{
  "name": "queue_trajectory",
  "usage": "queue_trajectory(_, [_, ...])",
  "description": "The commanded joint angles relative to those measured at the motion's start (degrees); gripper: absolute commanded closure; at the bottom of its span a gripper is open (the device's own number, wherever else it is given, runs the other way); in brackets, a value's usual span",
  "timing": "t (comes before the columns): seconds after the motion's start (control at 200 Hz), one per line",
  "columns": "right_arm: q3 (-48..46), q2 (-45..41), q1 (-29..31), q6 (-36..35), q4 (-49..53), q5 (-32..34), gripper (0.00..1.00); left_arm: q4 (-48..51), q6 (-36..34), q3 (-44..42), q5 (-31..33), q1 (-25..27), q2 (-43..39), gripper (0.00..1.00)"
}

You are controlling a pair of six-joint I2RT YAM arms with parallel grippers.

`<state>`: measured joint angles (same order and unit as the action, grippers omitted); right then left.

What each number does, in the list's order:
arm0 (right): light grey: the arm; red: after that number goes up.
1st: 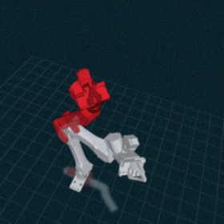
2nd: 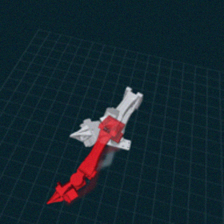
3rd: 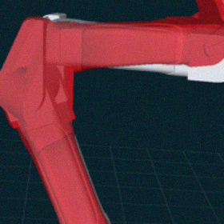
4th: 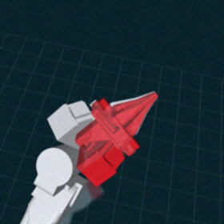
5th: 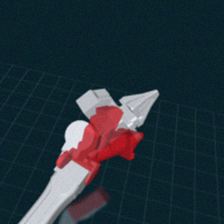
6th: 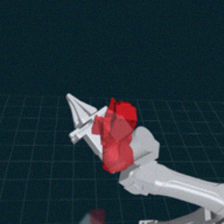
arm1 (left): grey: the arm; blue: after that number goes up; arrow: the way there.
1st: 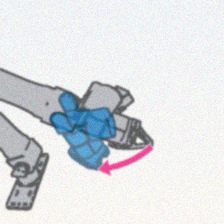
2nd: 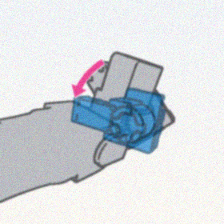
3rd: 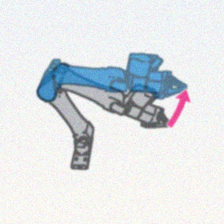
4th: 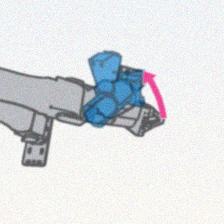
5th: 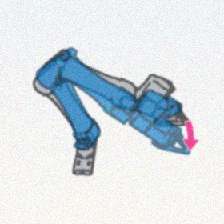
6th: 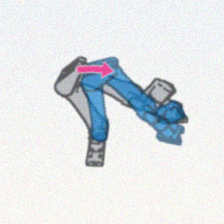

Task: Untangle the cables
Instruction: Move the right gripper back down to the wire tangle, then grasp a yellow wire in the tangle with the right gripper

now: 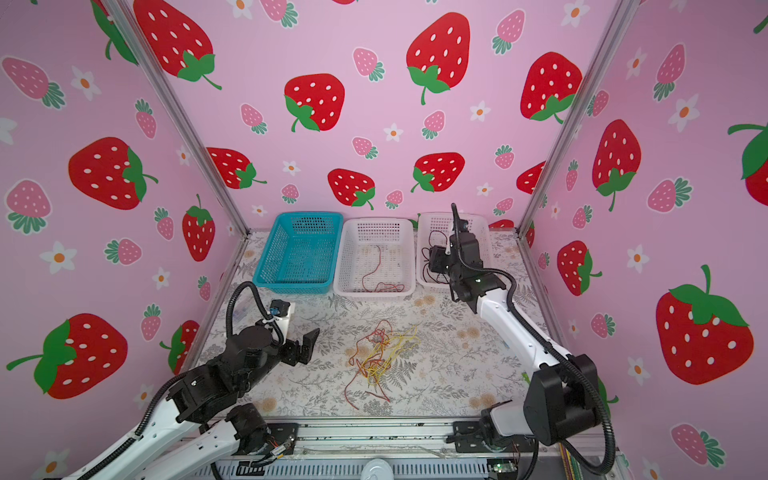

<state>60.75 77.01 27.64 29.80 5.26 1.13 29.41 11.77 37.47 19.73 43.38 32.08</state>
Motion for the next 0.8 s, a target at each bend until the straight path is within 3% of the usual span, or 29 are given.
queue_trajectory(0.0, [-6.4,-5.4,5.6,2.8,-2.1,-4.0,0.49,-1.1,-0.3,-0.4,-2.7,-0.2,-0.5,0.01])
queue_trajectory(0.195, [-20.1,-13.6,14.5,10.1,-8.3,-6.2,0.49,-0.3,-0.4,0.3,-3.7,-0.2,1.2,0.01])
queue_trajectory(0.465, [-30.2,-16.0,27.3,17.3,-13.6,-3.3,0.50,-0.2,-0.8,0.4,-3.9,-0.2,1.8,0.01])
queue_trajectory(0.795, [-33.8,-10.4,30.6,21.0,-16.4,0.9,0.54,-0.1,-1.2,0.6,-4.5,-0.2,2.9,0.01])
